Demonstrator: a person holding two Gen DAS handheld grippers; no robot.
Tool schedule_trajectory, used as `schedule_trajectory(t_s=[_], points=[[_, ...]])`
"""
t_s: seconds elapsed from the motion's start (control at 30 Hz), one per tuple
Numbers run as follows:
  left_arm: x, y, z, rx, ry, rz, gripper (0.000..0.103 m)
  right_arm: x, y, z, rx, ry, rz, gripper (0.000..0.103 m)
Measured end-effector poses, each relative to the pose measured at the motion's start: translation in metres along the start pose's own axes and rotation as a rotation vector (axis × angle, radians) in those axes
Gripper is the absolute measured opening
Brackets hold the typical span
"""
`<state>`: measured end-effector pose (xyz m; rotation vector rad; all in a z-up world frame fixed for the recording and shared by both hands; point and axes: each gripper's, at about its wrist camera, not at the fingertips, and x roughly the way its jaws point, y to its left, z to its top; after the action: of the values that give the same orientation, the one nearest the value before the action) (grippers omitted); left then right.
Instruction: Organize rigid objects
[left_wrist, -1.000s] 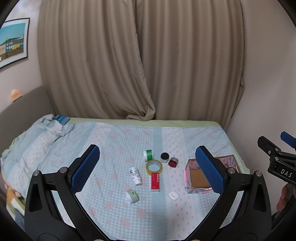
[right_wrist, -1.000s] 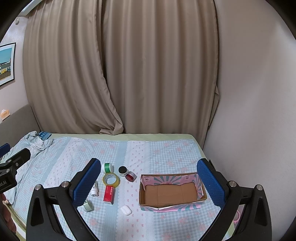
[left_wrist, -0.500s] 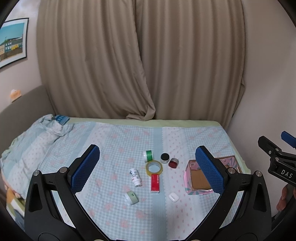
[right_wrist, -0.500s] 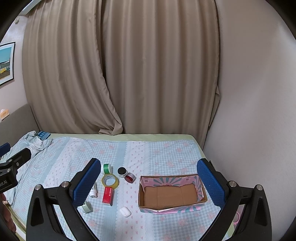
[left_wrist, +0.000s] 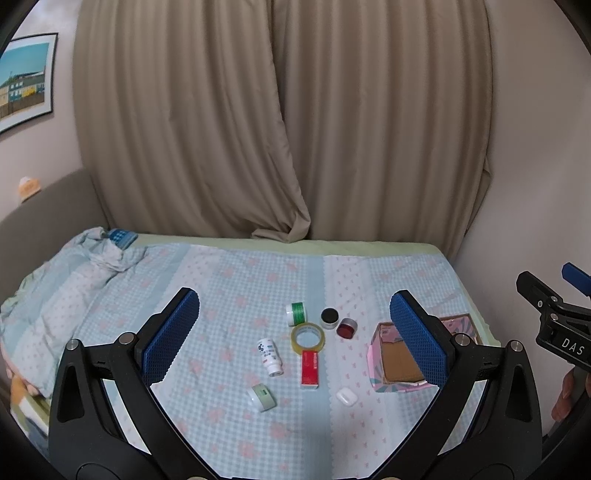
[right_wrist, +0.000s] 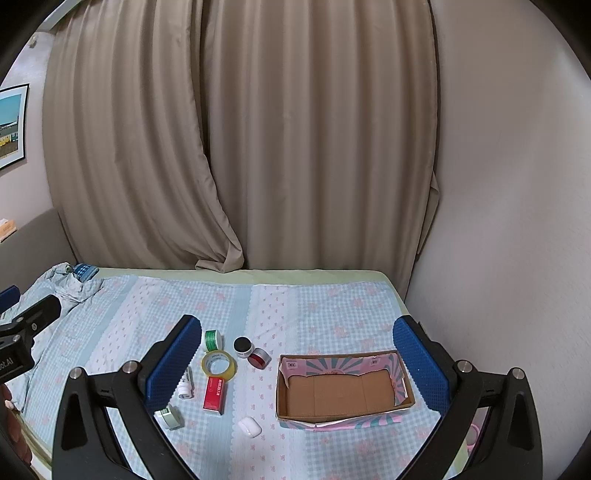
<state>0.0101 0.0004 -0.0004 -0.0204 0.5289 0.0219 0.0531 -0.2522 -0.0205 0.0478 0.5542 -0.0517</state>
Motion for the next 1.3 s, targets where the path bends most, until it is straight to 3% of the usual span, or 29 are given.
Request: schedule_trajectory(t_s=[1.3], points=[[0.0057,0.0022,0.0029,-0.002,0.001,-0.004,0.103,0.0057,-0.0032,-0.0014,0.007,-0.008,-0.002,0.103]])
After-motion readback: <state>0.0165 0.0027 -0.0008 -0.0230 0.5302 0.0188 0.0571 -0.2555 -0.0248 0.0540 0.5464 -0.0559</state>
